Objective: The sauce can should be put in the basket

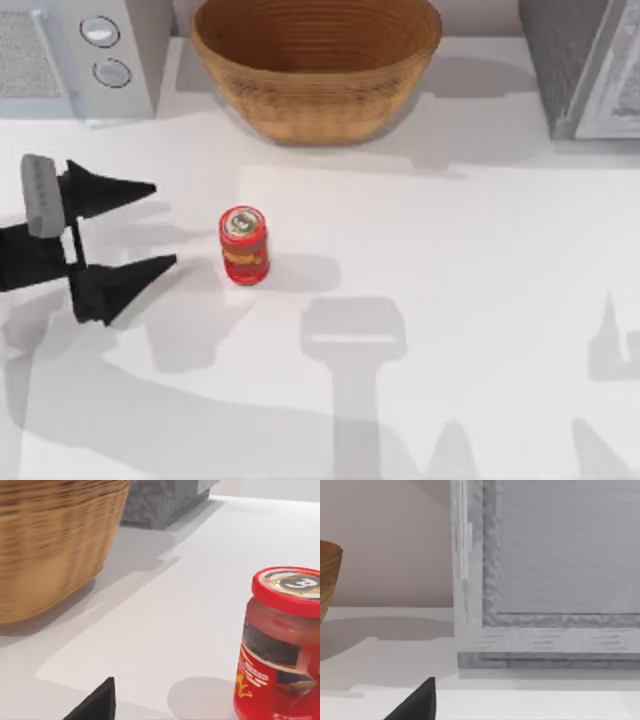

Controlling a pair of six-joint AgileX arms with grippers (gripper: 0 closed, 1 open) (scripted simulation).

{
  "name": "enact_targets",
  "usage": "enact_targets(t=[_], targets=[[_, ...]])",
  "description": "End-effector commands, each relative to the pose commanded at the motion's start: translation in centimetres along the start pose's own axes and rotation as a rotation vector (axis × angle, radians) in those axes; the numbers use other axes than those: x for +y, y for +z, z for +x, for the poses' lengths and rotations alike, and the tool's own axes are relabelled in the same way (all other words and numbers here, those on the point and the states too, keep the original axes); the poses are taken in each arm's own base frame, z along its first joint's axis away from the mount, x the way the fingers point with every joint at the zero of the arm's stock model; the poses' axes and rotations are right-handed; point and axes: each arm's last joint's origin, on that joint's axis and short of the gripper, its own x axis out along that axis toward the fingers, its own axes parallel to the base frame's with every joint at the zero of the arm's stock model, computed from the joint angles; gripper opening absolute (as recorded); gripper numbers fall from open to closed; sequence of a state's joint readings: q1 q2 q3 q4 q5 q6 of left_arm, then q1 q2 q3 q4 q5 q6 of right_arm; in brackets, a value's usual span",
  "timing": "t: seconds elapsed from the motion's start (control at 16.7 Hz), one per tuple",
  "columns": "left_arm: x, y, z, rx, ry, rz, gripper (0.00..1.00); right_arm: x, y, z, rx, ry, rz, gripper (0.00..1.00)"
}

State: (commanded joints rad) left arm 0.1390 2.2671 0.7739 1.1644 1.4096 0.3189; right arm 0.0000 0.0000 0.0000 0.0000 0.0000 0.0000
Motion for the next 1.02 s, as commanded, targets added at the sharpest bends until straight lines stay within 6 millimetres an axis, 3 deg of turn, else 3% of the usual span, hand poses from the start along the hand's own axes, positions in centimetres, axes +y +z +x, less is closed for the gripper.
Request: enact_targets(t=[0.42, 1.02], targets=[[0.6, -2.9, 3.3, -0.037, -0.185, 0.025, 1.00, 0.0, 0.0, 0.0, 0.000, 0.000, 0.000, 1.00], [0.8, -2.7, 4.0, -0.039, -0.194, 0.031, 1.00, 0.0, 0.0, 0.0, 0.000, 0.000, 0.000, 1.00]])
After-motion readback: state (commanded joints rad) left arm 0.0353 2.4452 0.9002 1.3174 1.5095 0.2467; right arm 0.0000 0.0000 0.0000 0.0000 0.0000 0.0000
